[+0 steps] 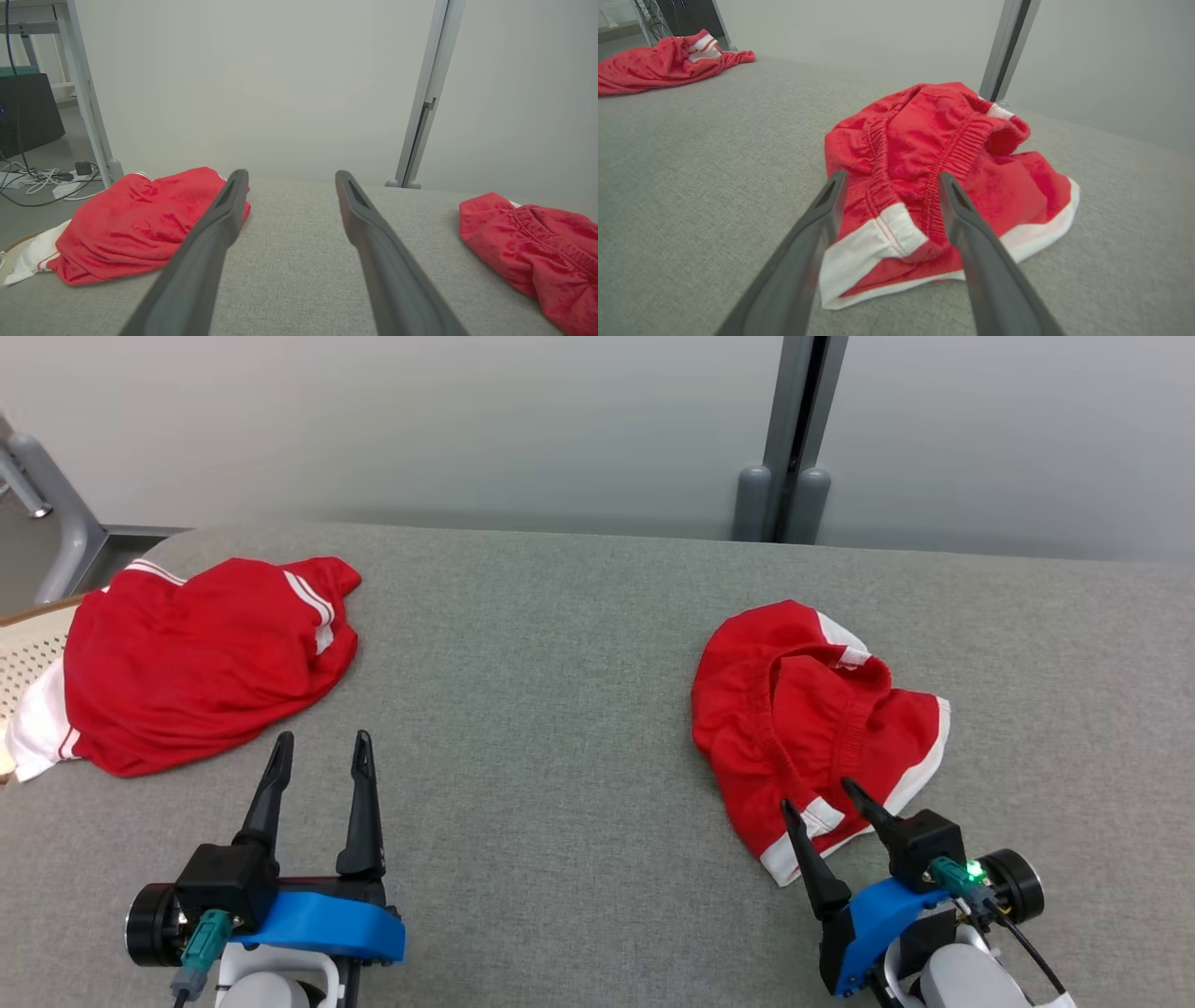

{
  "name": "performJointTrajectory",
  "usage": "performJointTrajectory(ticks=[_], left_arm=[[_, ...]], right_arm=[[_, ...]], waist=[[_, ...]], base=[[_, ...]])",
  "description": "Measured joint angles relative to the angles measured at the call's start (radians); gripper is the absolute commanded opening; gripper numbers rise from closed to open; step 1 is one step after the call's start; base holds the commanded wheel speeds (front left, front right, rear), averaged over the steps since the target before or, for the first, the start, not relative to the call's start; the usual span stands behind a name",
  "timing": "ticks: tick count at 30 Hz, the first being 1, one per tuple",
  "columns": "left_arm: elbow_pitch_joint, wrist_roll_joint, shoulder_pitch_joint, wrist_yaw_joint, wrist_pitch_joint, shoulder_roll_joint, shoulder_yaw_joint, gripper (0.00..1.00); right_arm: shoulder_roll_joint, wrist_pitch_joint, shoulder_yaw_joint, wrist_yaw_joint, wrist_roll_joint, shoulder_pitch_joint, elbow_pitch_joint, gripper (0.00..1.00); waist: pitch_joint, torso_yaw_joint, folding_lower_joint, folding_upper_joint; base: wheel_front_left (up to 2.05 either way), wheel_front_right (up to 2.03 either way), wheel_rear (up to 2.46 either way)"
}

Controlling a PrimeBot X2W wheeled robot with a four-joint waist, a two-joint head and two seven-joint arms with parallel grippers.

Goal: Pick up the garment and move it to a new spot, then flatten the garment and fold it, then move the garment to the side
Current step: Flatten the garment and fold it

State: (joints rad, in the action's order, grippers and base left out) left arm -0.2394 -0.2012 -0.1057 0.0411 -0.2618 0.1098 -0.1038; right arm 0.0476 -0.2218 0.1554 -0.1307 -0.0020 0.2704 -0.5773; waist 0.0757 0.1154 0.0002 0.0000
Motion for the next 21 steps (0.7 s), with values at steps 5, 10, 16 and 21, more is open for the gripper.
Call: performJointTrajectory(ticks=[5,10,16,21], left_arm=[[-0.009,0.007,-0.011,0.012,0.000,-0.008,0.002,1.00],[-0.015,0.012,-0.032,0.021,0.000,-0.015,0.008,1.00],[-0.015,0.022,-0.037,0.021,0.000,-0.026,0.017,1.00],[-0.019,0.024,-0.044,0.030,0.000,-0.036,0.018,1.00]], right_arm=[[0.000,-0.006,-0.009,0.000,-0.039,0.050,-0.149,1.00],[0.001,-0.020,-0.005,0.000,-0.039,0.085,-0.233,0.00],[0.001,-0.037,0.023,0.000,-0.021,0.135,-0.213,0.00],[0.001,-0.040,0.079,0.000,-0.013,0.186,-0.121,0.00]], waist=[[0.021,0.026,0.0000,0.0000],[0.038,0.048,0.0000,0.0000],[0.043,0.061,0.0000,0.0000],[0.038,0.083,-0.0001,0.0000]], base=[[0.00,0.00,0.00],[0.00,0.00,0.00],[0.00,0.00,0.00],[0.00,0.00,0.00]])
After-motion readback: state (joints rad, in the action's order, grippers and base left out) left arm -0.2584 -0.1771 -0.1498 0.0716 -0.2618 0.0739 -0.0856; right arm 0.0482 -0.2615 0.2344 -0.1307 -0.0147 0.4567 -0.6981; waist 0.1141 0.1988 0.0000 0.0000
